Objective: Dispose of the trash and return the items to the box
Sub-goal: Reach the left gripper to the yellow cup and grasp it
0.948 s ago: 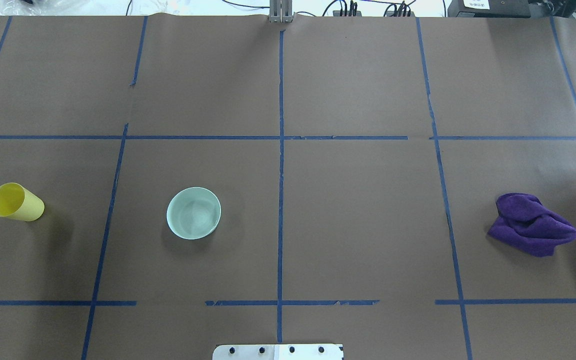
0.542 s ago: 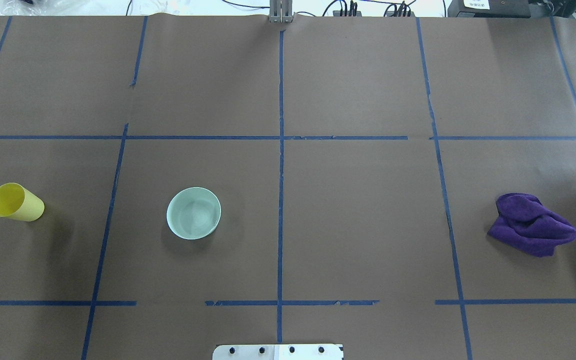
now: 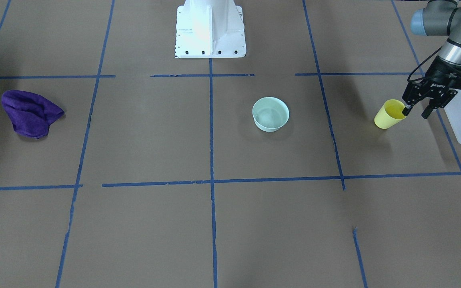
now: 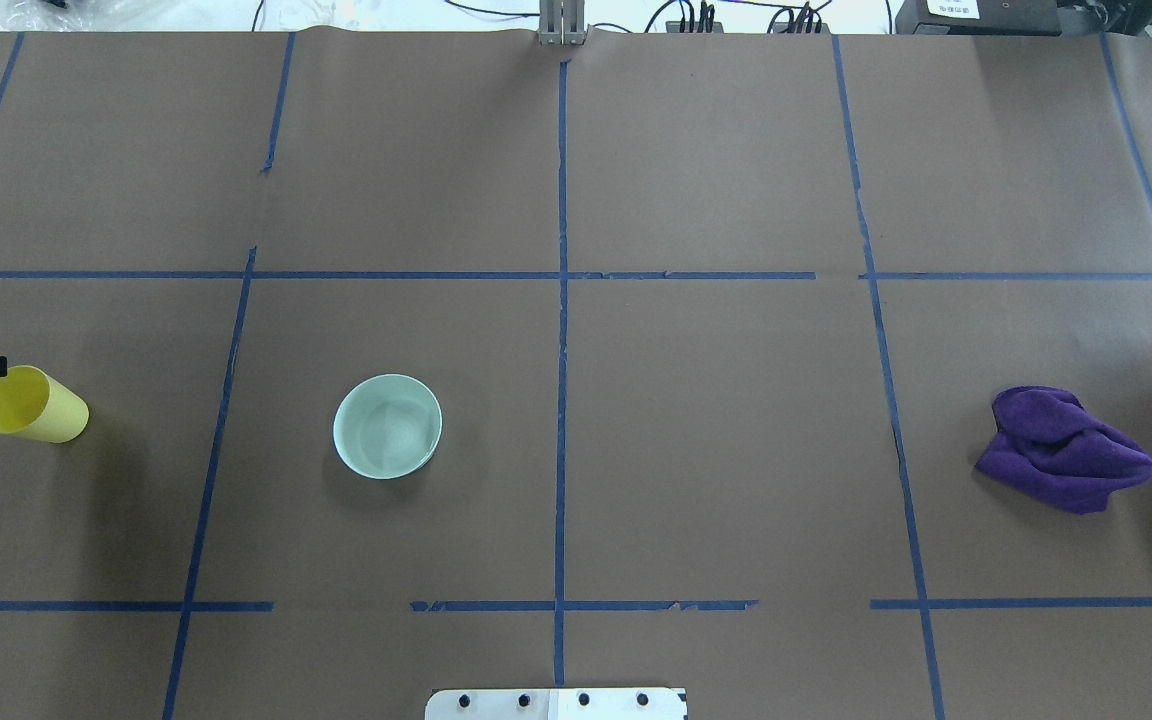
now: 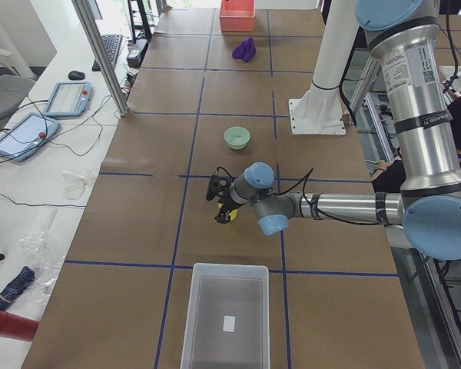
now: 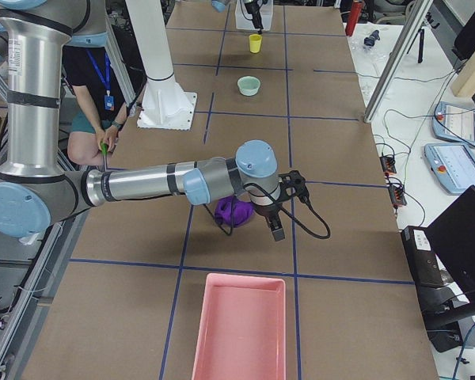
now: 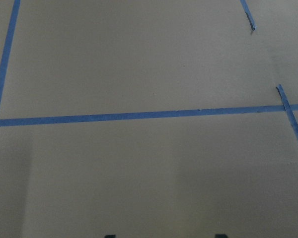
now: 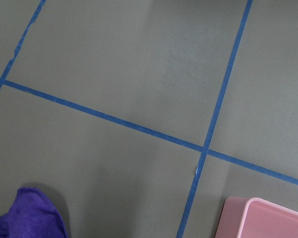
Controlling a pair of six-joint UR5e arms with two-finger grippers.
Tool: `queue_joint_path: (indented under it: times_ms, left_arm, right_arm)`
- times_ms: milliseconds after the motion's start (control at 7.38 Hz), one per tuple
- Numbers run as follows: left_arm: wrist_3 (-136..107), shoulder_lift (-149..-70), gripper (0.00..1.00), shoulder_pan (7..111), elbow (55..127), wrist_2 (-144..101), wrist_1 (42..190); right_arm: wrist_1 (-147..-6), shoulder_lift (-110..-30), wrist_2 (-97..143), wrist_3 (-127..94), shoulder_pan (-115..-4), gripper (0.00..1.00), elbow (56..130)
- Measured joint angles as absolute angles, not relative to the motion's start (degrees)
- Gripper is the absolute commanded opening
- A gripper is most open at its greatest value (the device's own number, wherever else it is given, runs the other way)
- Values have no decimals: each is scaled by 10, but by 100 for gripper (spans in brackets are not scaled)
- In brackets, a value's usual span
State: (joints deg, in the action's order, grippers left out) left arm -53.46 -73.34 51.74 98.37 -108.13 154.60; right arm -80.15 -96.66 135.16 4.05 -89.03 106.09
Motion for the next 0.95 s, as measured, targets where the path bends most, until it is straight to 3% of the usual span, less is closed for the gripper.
queue_joint_path:
  times_ms: [271, 948]
  left_arm:
    - [-535, -731, 0, 502, 980, -1080, 1545]
    - [-493, -715, 0, 511, 1000, -1086, 1547]
  right_arm:
    - [-802, -967, 1351, 40, -890, 100, 1061]
    - [-802, -967, 1352, 40, -890, 100, 1061]
